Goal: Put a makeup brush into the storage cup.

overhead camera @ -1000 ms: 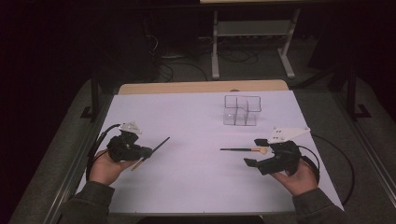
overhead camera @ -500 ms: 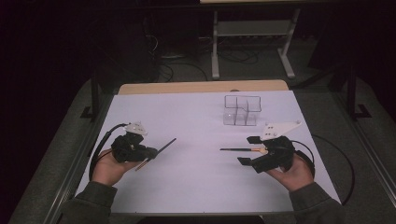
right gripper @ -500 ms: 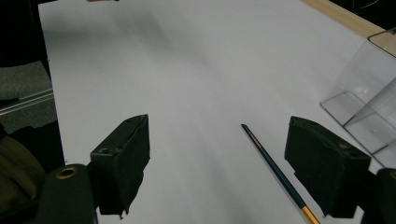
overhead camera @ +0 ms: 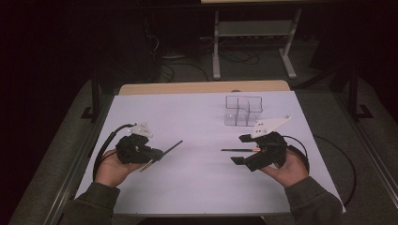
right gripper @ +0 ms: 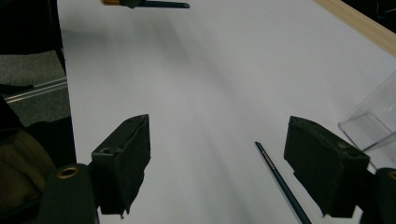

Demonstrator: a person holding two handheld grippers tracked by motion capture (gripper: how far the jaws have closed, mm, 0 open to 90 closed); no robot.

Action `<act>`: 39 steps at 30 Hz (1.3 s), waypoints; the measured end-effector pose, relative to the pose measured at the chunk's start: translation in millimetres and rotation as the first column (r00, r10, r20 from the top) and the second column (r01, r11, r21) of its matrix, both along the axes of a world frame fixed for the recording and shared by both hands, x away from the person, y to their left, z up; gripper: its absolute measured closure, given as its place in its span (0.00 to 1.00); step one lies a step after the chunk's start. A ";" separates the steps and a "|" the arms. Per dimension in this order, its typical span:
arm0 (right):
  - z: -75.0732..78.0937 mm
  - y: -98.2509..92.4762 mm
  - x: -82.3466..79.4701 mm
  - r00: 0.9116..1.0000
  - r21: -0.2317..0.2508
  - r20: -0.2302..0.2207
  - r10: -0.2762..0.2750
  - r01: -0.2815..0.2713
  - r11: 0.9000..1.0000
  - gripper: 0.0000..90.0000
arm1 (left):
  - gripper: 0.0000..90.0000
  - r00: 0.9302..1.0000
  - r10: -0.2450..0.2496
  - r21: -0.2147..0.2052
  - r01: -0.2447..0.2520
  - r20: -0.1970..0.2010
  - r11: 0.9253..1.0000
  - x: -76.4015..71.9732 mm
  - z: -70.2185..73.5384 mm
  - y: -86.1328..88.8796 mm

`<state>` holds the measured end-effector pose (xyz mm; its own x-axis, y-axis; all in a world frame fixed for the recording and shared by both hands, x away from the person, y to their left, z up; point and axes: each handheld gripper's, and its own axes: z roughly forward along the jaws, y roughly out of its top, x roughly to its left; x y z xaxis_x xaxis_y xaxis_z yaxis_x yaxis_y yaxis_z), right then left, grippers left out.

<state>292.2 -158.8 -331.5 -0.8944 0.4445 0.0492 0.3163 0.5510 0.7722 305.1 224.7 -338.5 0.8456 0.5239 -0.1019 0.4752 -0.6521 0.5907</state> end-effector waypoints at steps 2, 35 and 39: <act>2.0 3.2 2.0 1.000 -0.005 0.004 0.013 -0.013 1.000 0.24 | 0.93 1.000 -0.003 -0.007 0.003 0.003 1.000 -1.1 1.4 -2.3; 26.6 41.5 17.8 0.987 -0.049 -0.018 0.162 -0.163 0.985 0.27 | 0.93 0.993 -0.116 -0.038 0.117 0.027 0.992 -10.2 14.2 -36.5; 27.0 44.1 18.1 0.985 -0.054 -0.025 0.172 -0.173 0.983 0.27 | 0.93 0.990 -0.137 -0.035 0.138 0.027 0.990 -11.0 14.7 -42.4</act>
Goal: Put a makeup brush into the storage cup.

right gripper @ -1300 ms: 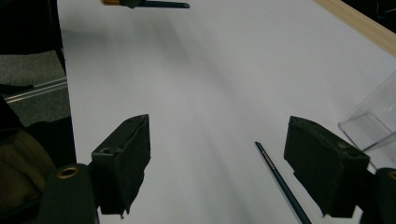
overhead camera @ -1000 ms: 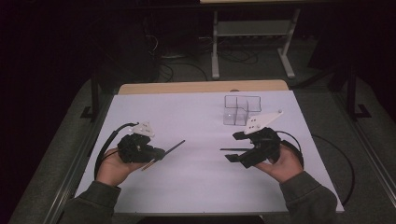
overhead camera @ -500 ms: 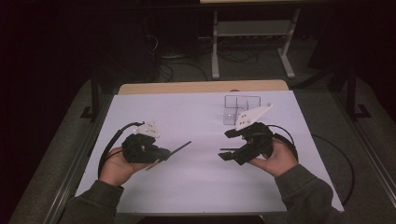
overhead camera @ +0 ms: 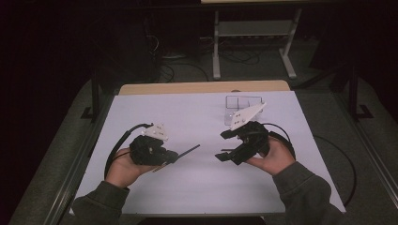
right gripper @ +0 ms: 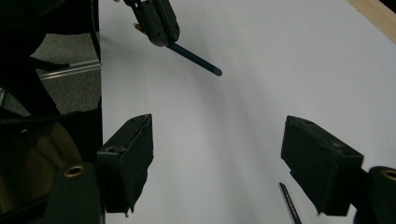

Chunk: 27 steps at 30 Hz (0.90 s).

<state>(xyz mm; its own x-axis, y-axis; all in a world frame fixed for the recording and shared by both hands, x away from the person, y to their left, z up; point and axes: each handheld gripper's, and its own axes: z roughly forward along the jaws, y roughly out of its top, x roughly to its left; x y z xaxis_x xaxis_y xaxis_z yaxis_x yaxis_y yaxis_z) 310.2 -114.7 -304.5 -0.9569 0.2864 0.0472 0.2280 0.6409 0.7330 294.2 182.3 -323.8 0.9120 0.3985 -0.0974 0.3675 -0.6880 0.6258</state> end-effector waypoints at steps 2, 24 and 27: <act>0.5 2.3 -0.1 1.000 -0.006 -0.002 0.008 -0.008 1.000 0.27 | 0.93 1.000 -0.006 -0.003 0.006 0.000 1.000 -0.9 0.1 -3.6; 1.5 9.8 0.8 0.999 -0.031 -0.010 0.048 -0.048 0.998 0.29 | 0.93 0.998 -0.064 -0.003 0.064 0.010 0.998 -5.3 2.0 -21.3; 1.6 10.3 0.9 0.998 -0.034 -0.008 0.055 -0.055 0.998 0.29 | 0.93 0.997 -0.073 0.000 0.073 0.014 0.997 -5.9 2.9 -23.6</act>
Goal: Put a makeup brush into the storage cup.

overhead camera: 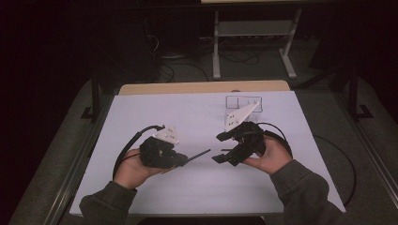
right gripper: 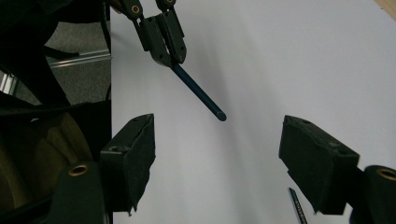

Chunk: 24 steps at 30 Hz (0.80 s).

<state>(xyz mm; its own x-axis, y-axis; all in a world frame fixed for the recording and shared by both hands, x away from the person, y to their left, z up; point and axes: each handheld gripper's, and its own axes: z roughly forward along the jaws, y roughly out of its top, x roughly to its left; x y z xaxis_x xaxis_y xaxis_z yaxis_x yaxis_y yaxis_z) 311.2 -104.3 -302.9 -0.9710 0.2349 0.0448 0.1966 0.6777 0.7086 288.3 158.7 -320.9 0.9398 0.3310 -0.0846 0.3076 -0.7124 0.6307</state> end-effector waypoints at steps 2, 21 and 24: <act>-0.2 0.4 0.3 1.000 -0.003 0.005 0.005 -0.005 1.000 0.29 | 0.93 1.000 -0.006 0.001 0.006 -0.001 1.000 -0.8 0.6 -2.1; -1.2 5.9 -0.3 0.999 -0.022 -0.005 0.033 -0.034 0.999 0.31 | 0.93 0.999 -0.039 0.008 0.039 0.004 0.999 -2.9 1.3 -11.3; -1.6 8.5 -0.6 0.999 -0.030 -0.009 0.044 -0.045 0.999 0.32 | 0.93 0.999 -0.042 0.007 0.042 0.004 0.999 -3.4 1.4 -12.9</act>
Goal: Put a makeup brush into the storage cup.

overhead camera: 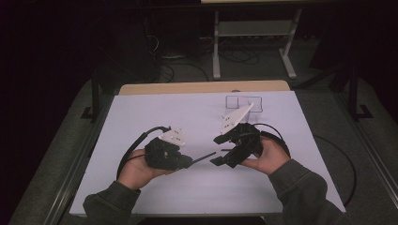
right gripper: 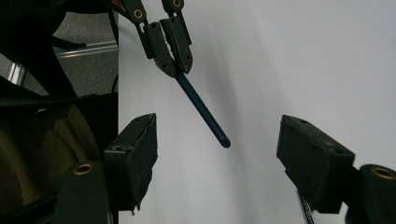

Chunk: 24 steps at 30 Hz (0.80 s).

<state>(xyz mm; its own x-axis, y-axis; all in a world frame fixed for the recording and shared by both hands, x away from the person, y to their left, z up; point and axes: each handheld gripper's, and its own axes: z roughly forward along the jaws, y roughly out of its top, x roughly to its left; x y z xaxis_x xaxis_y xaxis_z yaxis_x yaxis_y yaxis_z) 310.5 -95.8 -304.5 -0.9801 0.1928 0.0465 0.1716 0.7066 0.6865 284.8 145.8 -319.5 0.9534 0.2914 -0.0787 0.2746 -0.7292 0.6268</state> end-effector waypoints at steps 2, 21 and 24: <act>-0.1 1.5 -0.1 1.000 -0.005 -0.004 0.007 -0.007 1.000 0.32 | 0.93 1.000 -0.008 0.006 0.008 0.001 1.000 -0.5 0.5 -1.3; -4.2 17.5 -2.0 0.996 -0.034 -0.022 0.088 -0.089 0.995 0.40 | 0.93 0.999 -0.045 0.012 0.045 0.004 0.999 -3.4 1.5 -10.5; -5.2 19.6 -2.6 0.995 -0.044 -0.020 0.099 -0.100 0.994 0.42 | 0.93 0.999 -0.049 0.011 0.049 0.002 0.999 -3.9 1.2 -12.1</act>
